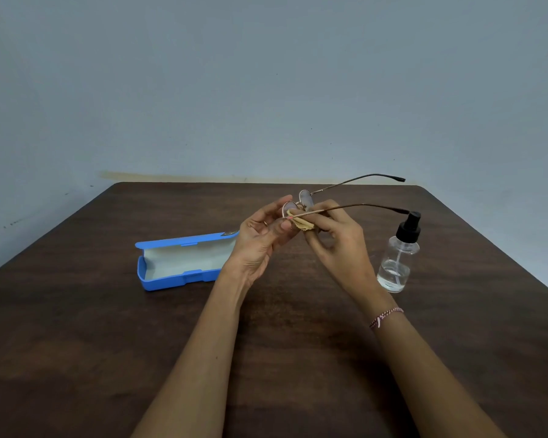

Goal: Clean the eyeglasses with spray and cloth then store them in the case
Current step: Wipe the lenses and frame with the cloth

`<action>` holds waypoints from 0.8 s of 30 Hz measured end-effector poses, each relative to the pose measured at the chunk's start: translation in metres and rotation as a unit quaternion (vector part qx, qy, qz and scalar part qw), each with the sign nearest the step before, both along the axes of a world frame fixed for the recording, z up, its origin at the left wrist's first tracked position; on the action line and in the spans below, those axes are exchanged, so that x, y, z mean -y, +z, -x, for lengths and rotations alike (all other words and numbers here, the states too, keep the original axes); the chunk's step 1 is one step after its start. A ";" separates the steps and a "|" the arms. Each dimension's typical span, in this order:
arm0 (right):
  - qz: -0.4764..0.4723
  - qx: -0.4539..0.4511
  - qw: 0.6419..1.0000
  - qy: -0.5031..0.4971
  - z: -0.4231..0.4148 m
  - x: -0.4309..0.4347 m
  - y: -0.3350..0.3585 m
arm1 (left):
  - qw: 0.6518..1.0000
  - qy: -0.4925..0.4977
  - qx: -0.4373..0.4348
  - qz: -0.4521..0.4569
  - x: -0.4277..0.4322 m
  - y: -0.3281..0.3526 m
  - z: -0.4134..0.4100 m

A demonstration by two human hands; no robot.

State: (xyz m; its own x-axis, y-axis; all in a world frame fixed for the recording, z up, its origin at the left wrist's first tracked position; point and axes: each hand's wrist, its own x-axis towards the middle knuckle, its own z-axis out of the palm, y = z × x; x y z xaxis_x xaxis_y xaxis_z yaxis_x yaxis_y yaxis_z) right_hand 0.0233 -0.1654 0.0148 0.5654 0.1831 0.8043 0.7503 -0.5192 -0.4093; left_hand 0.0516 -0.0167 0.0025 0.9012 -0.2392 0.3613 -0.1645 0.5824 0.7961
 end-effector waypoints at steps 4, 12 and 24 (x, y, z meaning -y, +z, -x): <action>-0.008 -0.005 0.999 0.037 0.001 -0.002 0.000 | 1.000 0.019 0.005 0.003 -0.001 -0.001 -0.002; -0.018 -0.013 0.999 0.035 0.000 0.004 0.002 | 0.999 0.031 0.002 0.007 -0.001 0.000 -0.002; -0.008 0.040 0.996 -0.083 -0.005 0.000 -0.003 | 0.999 0.018 0.014 -0.049 0.004 -0.002 0.002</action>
